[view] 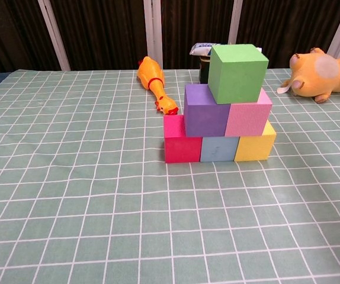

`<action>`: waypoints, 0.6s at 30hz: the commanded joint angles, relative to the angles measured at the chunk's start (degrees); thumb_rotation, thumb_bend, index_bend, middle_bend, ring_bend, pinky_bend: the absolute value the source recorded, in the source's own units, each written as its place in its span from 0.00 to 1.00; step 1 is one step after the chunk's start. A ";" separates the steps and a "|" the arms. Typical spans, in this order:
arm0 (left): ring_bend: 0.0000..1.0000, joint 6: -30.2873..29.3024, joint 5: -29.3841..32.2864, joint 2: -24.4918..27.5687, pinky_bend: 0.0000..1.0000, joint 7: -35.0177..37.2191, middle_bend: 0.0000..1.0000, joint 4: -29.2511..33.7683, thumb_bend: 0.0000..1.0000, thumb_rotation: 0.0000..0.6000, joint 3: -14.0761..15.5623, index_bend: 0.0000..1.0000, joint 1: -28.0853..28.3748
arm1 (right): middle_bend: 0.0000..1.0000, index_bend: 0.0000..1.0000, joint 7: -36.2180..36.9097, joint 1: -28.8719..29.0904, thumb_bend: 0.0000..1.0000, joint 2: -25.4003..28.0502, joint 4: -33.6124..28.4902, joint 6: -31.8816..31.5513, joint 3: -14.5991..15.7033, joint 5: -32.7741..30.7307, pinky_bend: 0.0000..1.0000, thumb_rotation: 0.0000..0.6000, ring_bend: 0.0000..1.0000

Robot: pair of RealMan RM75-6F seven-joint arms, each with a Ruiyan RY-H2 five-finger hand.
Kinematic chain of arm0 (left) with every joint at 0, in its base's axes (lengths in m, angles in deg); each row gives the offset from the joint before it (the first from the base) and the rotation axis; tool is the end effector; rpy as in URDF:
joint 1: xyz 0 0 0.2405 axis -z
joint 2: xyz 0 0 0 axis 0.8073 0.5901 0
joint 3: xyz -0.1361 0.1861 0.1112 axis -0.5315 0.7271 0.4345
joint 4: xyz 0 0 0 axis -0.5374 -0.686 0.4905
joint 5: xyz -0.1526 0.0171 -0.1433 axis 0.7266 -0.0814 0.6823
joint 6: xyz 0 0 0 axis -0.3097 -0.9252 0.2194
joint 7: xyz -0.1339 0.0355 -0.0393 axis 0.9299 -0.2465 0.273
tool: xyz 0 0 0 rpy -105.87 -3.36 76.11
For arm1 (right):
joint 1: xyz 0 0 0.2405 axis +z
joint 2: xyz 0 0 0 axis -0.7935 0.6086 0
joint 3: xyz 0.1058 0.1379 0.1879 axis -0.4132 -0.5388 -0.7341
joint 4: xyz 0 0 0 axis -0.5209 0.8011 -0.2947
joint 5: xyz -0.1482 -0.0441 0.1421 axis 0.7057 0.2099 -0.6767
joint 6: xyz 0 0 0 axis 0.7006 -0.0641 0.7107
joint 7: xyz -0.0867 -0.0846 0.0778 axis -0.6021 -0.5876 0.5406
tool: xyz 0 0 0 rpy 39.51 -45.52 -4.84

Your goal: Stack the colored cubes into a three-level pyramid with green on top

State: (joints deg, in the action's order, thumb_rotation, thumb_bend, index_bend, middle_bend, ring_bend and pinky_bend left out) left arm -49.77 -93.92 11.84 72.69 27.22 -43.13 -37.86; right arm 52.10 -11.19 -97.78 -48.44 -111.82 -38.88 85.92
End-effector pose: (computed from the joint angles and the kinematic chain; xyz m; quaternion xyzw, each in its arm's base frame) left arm -0.2521 0.2515 0.2070 -0.5459 -0.4235 -0.4312 0.5803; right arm -0.1234 -0.2867 0.1777 0.5865 -0.4163 0.3489 0.6008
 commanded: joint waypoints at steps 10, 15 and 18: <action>0.00 -13.40 -9.38 -10.11 0.06 5.72 0.00 -15.92 0.11 1.00 6.17 0.00 -10.42 | 0.00 0.00 28.18 -26.80 0.31 -9.50 27.20 -6.87 18.67 36.49 0.00 1.00 0.00; 0.00 -13.21 -9.45 -10.65 0.06 6.55 0.00 -18.35 0.11 1.00 7.07 0.00 -11.95 | 0.00 0.00 29.37 -28.77 0.31 -11.29 32.24 -6.78 18.28 39.13 0.00 1.00 0.00; 0.00 -12.70 -9.05 -10.70 0.06 6.36 0.00 -18.27 0.11 1.00 6.87 0.00 -12.18 | 0.00 0.00 29.52 -29.47 0.31 -11.40 33.10 -5.96 17.72 39.36 0.00 1.00 0.00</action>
